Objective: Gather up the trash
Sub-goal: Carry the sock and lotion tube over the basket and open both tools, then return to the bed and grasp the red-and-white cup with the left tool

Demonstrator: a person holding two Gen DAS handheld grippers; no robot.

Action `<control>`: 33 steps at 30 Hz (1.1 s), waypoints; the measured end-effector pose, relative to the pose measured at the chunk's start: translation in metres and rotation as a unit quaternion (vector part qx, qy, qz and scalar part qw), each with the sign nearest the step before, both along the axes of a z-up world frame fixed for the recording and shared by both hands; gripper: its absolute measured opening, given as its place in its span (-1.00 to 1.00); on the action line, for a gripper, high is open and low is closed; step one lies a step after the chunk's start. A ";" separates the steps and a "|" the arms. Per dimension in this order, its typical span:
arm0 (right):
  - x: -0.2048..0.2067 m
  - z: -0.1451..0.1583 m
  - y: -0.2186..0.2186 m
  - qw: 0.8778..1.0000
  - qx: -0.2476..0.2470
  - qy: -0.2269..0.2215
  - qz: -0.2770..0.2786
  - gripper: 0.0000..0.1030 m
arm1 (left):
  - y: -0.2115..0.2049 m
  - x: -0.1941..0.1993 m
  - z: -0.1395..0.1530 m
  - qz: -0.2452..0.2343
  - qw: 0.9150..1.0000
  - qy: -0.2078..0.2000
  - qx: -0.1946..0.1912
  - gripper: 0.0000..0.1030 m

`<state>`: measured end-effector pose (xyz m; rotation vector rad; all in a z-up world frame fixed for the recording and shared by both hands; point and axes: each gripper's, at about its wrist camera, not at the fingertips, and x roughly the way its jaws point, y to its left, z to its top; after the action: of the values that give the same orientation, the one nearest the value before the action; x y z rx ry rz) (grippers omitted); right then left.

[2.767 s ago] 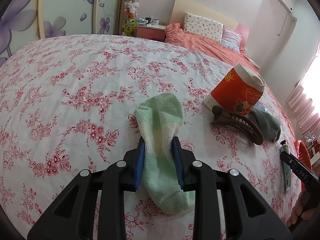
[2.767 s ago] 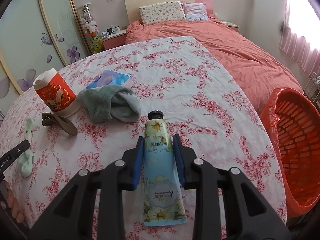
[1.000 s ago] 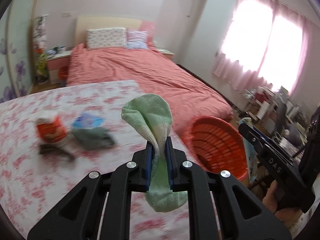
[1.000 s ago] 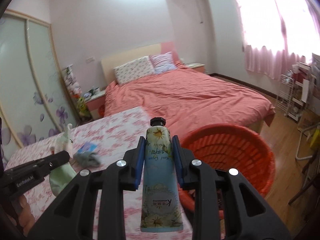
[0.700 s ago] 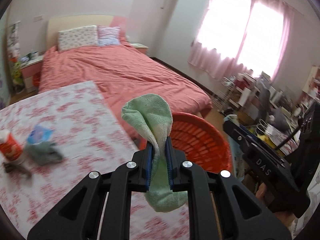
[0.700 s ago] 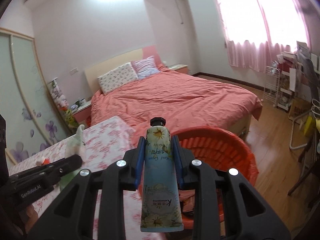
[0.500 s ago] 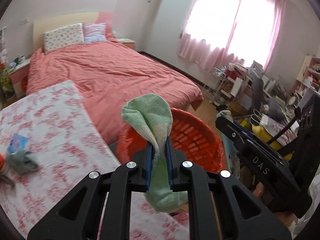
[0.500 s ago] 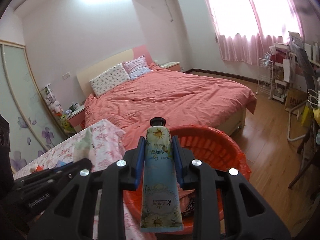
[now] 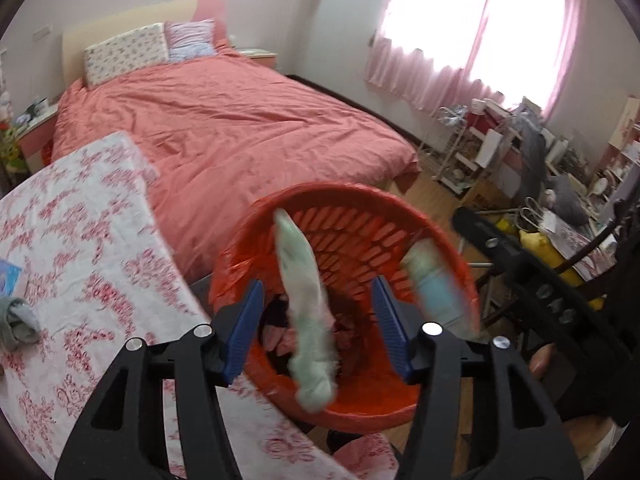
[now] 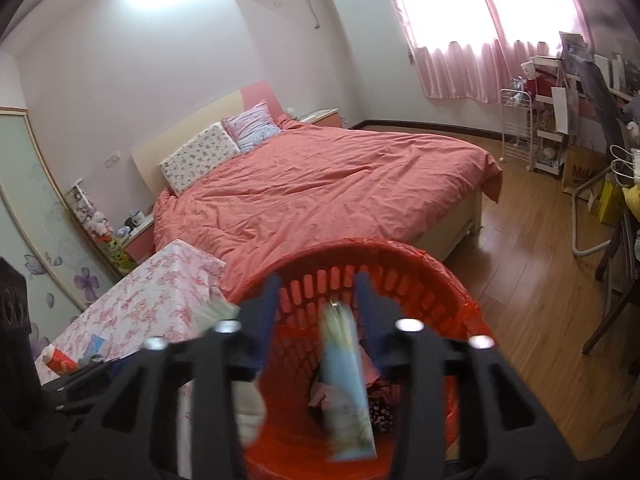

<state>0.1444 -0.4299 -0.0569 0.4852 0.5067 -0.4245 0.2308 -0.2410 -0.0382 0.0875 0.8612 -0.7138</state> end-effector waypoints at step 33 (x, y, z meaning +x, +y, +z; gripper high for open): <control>0.106 -0.035 0.254 0.965 -0.115 0.151 0.181 0.93 | 0.300 0.009 -0.014 0.350 0.931 -0.047 0.097 0.70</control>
<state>0.2500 -0.1759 -0.0923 0.0953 0.8146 -0.2008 0.2400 0.0591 -0.0524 -0.0121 0.7972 0.0467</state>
